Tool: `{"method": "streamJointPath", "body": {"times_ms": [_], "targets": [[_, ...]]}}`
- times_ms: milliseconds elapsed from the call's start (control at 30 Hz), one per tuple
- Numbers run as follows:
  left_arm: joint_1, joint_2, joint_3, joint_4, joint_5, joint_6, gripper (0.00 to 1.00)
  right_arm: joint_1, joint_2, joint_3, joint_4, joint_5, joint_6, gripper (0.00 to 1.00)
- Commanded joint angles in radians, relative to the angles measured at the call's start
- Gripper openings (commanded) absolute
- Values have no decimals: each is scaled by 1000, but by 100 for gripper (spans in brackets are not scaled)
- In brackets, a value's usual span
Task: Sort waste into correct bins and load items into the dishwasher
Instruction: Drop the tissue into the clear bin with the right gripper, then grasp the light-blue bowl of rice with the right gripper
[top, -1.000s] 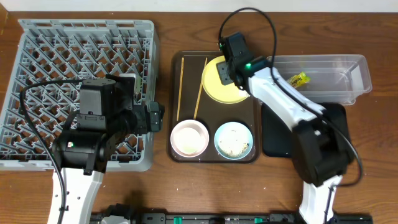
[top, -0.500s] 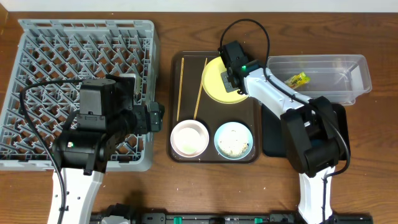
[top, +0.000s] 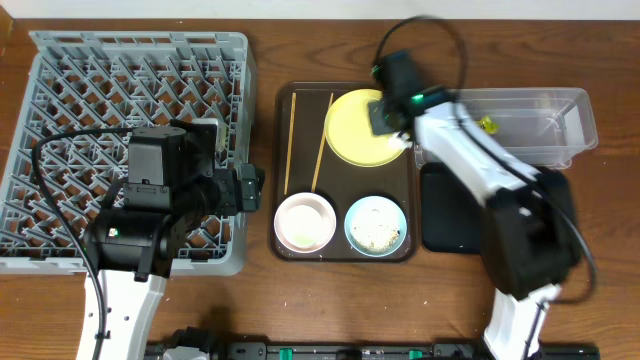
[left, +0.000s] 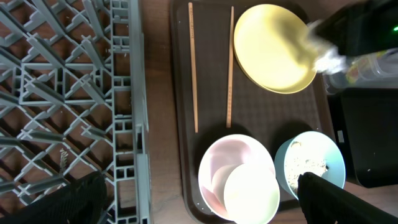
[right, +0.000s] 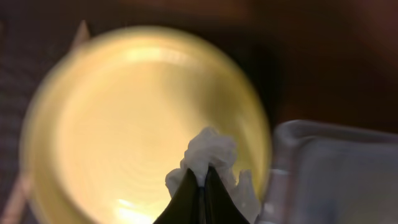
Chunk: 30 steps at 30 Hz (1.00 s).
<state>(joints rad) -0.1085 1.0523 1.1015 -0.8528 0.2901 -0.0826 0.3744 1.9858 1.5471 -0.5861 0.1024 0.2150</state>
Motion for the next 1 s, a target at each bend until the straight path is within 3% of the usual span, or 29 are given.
{"method": "streamJointPath", "body": {"times_ms": [0, 233, 267, 300, 333, 367, 600, 700, 967], "targets": [[-4, 0, 21, 0, 15, -9, 98, -85, -126, 4, -7, -47, 63, 1], [-4, 0, 21, 0, 15, -9, 98, -268, -117, 4, -106, -35, 129, 2], [-4, 0, 21, 0, 15, -9, 98, -283, -108, 4, -113, -50, 129, 24], [-4, 0, 21, 0, 15, -9, 98, -298, -102, 4, -117, -63, 129, 56], [-4, 0, 21, 0, 15, -9, 98, -311, -101, 4, -118, -80, 128, 67], [-4, 0, 21, 0, 15, -9, 99, -316, -103, 4, -119, -87, 121, 69], [-4, 0, 21, 0, 15, -9, 98, -275, -245, 5, -167, -249, 48, 64], [-4, 0, 21, 0, 15, -9, 99, -220, -318, 5, -243, -364, 30, 56], [-4, 0, 21, 0, 15, -9, 99, 54, -317, -13, -553, -352, 34, 36]]}}
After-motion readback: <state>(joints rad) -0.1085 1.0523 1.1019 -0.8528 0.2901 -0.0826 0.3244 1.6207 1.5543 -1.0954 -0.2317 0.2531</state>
